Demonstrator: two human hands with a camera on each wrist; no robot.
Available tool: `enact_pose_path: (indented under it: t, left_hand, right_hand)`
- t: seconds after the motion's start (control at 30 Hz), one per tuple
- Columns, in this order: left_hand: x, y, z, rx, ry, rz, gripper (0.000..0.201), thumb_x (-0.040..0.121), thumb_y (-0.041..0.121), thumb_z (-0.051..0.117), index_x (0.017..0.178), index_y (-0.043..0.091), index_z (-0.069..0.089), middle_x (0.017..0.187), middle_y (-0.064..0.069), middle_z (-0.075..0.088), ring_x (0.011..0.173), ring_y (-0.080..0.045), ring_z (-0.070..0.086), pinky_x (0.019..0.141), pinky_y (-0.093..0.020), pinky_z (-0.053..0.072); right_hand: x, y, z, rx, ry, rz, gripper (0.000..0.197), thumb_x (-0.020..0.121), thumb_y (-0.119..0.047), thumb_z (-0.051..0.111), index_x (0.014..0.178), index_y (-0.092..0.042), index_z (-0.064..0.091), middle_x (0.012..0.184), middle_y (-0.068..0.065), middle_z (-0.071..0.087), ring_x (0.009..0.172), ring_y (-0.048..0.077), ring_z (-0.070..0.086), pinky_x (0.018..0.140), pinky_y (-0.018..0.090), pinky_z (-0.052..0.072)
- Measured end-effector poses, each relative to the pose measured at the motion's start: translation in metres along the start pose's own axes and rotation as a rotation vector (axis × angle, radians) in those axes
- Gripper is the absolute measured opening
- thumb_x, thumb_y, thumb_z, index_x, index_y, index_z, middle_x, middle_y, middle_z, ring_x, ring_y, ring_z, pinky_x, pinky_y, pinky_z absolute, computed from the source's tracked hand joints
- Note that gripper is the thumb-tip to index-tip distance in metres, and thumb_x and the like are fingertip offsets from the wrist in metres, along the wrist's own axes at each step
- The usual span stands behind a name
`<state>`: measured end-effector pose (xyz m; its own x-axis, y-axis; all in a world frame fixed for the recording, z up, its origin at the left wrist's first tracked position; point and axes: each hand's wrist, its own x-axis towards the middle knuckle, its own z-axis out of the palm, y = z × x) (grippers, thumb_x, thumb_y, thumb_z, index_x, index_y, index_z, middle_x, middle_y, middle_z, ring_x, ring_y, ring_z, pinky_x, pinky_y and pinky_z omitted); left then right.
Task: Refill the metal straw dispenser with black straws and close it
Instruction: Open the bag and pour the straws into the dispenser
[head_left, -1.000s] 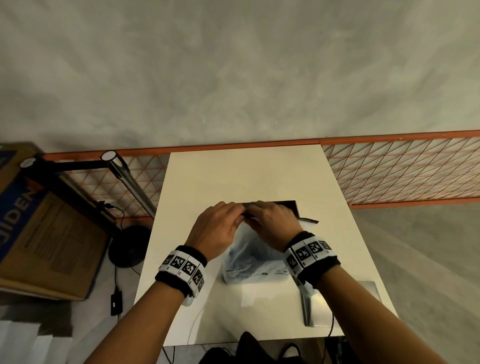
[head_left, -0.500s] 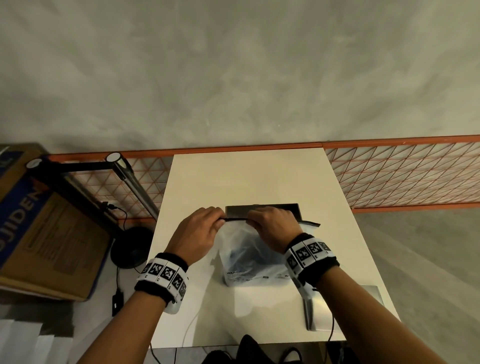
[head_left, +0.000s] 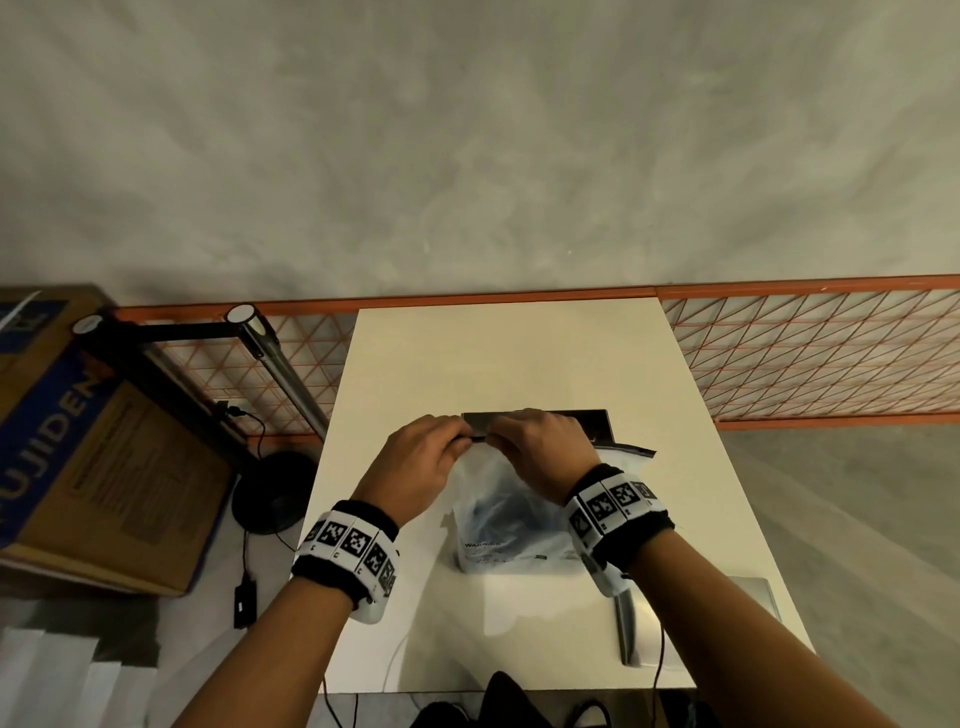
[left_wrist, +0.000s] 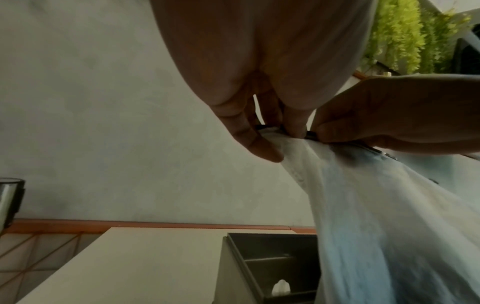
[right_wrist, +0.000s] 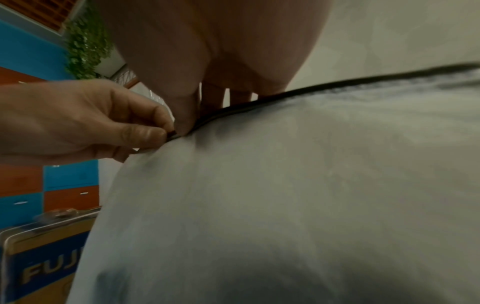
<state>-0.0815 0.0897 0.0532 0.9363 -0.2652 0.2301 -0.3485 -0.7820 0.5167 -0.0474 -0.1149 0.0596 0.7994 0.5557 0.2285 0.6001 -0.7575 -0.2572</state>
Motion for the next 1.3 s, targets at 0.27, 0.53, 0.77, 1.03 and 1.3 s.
enact_pose_path:
  t: [0.27,0.53,0.77,1.03,1.3]
  left_hand:
    - [-0.002,-0.007,-0.005,-0.044,0.009,-0.083,0.013,0.102,0.023,0.063,0.113,0.027,0.065,0.086,0.008,0.065,0.072,-0.011,0.065,0.075,-0.034,0.053]
    - [0.001,0.001,-0.003,-0.127,-0.009,-0.091,0.015,0.1,0.017,0.064,0.109,0.029,0.061,0.092,0.009,0.07,0.08,-0.011,0.065,0.078,-0.04,0.056]
    - [0.004,0.001,-0.001,-0.153,0.018,-0.095,0.021,0.099,0.014,0.066,0.106,0.033,0.061,0.098,0.009,0.073,0.083,-0.009,0.067,0.08,-0.039,0.058]
    - [0.001,0.0,0.003,-0.185,0.041,-0.128,0.02,0.097,0.008,0.065,0.106,0.026,0.063,0.096,0.006,0.072,0.083,-0.013,0.07,0.081,-0.042,0.058]
    - [-0.002,-0.005,0.008,-0.167,0.1,-0.041,0.024,0.098,-0.002,0.06,0.11,0.016,0.071,0.098,0.006,0.07,0.08,-0.009,0.067,0.078,-0.032,0.058]
  right_hand:
    - [0.0,0.003,-0.005,0.007,0.058,0.029,0.012,0.096,-0.028,0.054,0.095,-0.021,0.064,0.08,0.0,0.067,0.067,0.03,0.063,0.053,0.029,0.033]
    - [0.002,-0.005,0.001,0.061,0.035,-0.057,0.025,0.094,-0.018,0.049,0.117,-0.025,0.056,0.088,-0.002,0.061,0.072,0.026,0.059,0.053,0.035,0.048]
    - [0.006,-0.008,0.004,0.089,0.026,-0.086,0.025,0.091,-0.015,0.058,0.115,-0.021,0.057,0.091,0.0,0.06,0.076,0.026,0.06,0.056,0.04,0.052]
    - [0.007,-0.008,0.004,0.109,0.034,-0.061,0.024,0.092,-0.013,0.055,0.114,-0.023,0.057,0.089,-0.001,0.058,0.077,0.025,0.058,0.055,0.04,0.051]
    - [0.006,-0.005,0.006,0.096,0.034,-0.062,0.015,0.091,-0.017,0.059,0.106,-0.019,0.061,0.09,0.001,0.058,0.077,0.025,0.059,0.056,0.038,0.051]
